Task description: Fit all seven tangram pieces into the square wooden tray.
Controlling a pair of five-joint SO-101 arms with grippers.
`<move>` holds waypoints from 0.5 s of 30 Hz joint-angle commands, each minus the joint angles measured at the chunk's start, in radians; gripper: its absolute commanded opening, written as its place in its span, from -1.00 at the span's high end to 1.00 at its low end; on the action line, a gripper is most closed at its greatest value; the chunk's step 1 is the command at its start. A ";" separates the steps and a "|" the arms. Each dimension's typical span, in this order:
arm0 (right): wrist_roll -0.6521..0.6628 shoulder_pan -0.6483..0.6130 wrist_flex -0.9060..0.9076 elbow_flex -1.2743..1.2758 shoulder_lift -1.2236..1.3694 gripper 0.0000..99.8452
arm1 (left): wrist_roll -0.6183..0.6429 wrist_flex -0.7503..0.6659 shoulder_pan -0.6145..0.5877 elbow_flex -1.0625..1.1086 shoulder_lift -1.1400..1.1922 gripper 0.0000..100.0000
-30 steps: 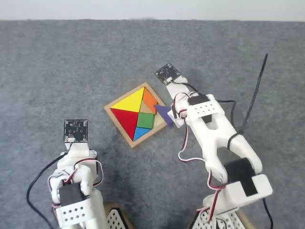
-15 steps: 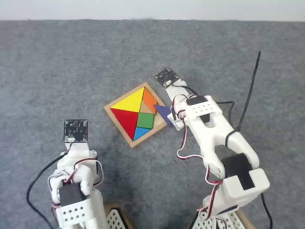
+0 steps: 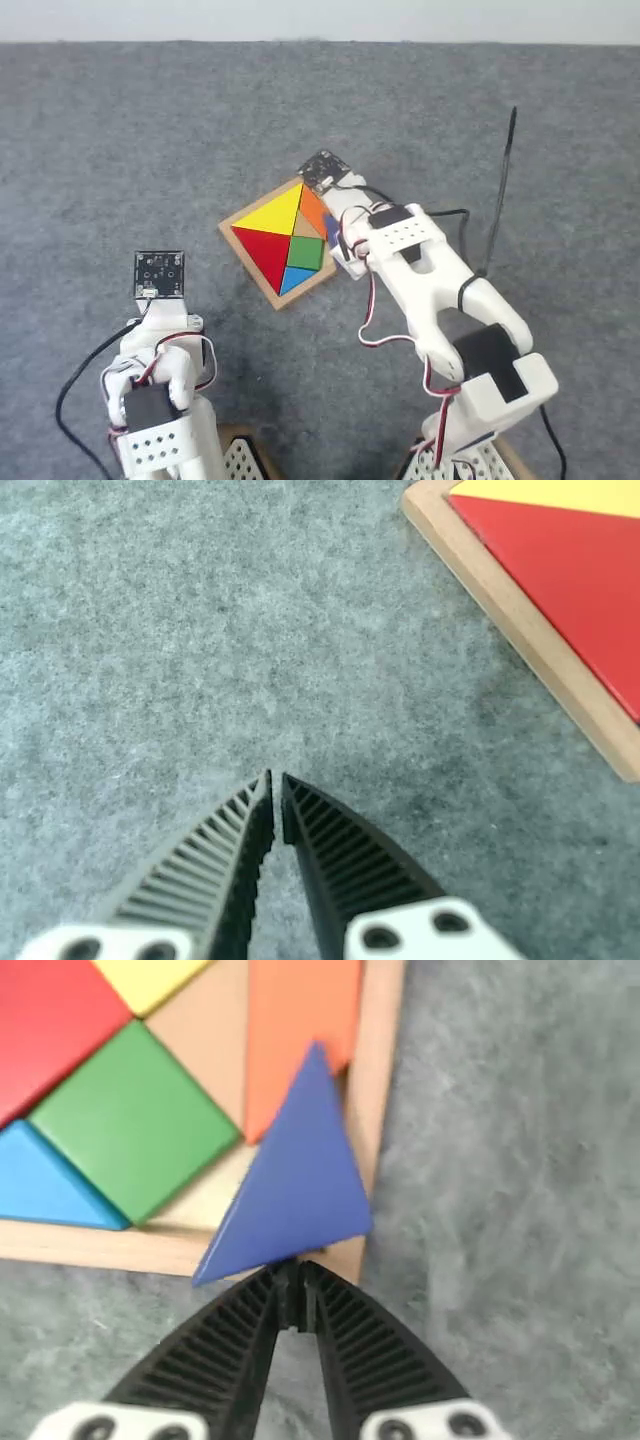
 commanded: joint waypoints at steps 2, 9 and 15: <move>-0.026 -0.053 -0.005 -0.061 -0.004 0.99 | -0.009 0.005 -0.003 -0.008 -0.018 0.97; -0.031 -0.076 -0.005 -0.071 -0.004 0.99 | -0.009 0.005 -0.003 -0.008 -0.018 0.97; -0.032 -0.065 0.028 -0.118 -0.038 0.99 | -0.009 0.005 -0.003 -0.008 -0.018 0.97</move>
